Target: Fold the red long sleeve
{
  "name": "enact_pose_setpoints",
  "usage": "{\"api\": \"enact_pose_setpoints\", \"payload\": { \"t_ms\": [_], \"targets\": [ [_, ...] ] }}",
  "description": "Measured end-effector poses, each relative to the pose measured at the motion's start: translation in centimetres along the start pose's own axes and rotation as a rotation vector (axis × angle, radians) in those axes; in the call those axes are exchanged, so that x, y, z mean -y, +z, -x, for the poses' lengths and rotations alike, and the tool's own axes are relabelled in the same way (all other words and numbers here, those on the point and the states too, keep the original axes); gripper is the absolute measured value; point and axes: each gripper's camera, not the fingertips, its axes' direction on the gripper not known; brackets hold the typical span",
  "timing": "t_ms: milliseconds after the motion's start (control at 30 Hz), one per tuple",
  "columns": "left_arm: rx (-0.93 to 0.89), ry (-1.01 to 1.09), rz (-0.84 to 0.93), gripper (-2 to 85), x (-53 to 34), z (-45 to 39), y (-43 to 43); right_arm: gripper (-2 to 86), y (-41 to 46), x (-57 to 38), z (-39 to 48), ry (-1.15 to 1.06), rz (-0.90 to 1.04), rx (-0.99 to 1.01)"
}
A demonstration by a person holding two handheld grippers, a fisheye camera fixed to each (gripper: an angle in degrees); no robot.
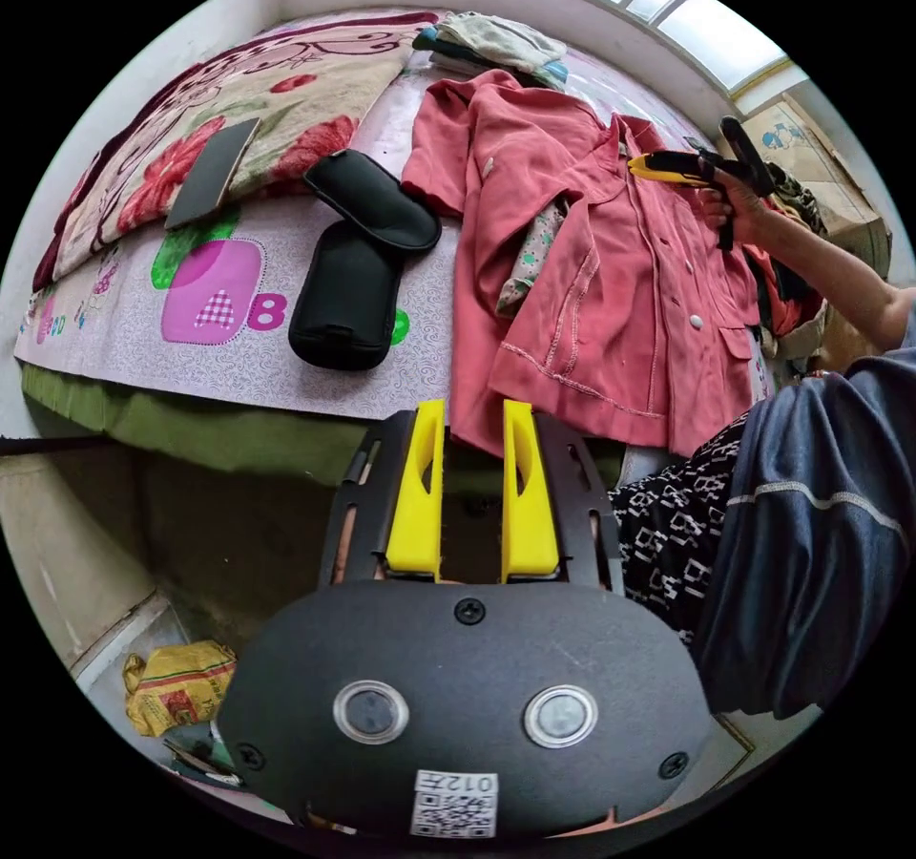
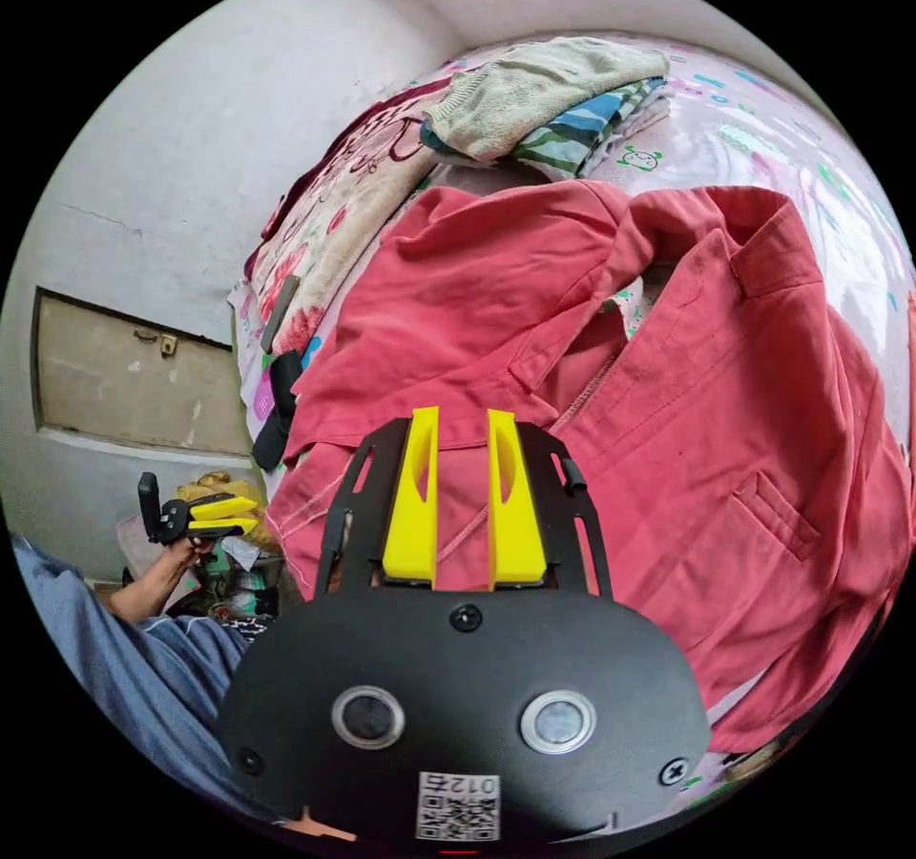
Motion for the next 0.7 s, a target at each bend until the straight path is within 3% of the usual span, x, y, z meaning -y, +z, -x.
{"api": "enact_pose_setpoints", "payload": {
  "t_ms": [67, 233, 333, 500, 600, 700],
  "targets": [
    [0.045, 0.026, 0.008, 9.2, -2.1, -1.7, -0.2, 7.8, 2.2, -0.9, 4.7, -0.13, 0.045, 0.071],
    [0.096, 0.016, -0.016, 9.2, -4.2, -3.8, 0.3, 8.0, 10.6, -2.7, 12.8, -0.216, 0.189, 0.292],
    [0.093, 0.043, -0.031, 9.2, -4.9, -4.3, 0.7, 8.1, 14.7, -3.8, 16.6, -0.3, 0.245, 0.296],
    [0.117, 0.16, -0.043, 9.3, -7.1, -6.1, 0.5, 8.4, 18.1, -8.0, 23.3, -0.635, 0.324, 0.16],
    [0.225, 0.275, -0.05, 9.4, -8.5, -7.7, 0.8, 8.1, 19.0, -9.7, 23.1, -0.632, 0.314, 0.137],
    [0.218, 0.325, -0.065, 9.2, -9.4, -8.2, 1.1, 7.6, 19.6, -10.4, 21.4, -0.563, 0.304, 0.118]
  ]
}}
